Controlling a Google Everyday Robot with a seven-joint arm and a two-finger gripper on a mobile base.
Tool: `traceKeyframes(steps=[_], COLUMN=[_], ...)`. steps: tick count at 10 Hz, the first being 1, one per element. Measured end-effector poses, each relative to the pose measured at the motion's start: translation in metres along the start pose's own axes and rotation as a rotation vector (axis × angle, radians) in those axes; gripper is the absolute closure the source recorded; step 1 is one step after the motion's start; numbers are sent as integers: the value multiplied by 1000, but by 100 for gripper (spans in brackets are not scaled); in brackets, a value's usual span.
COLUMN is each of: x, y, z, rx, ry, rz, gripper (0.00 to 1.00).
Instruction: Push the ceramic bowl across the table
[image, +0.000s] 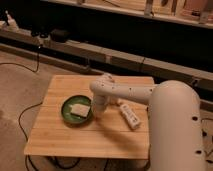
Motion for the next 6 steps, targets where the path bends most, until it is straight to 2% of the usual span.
traceKeyframes(steps=[2, 6], x=[10, 7], y=[-12, -51], z=[2, -35], rx=[15, 60], ry=[21, 64], rz=[-19, -79], gripper=[74, 74])
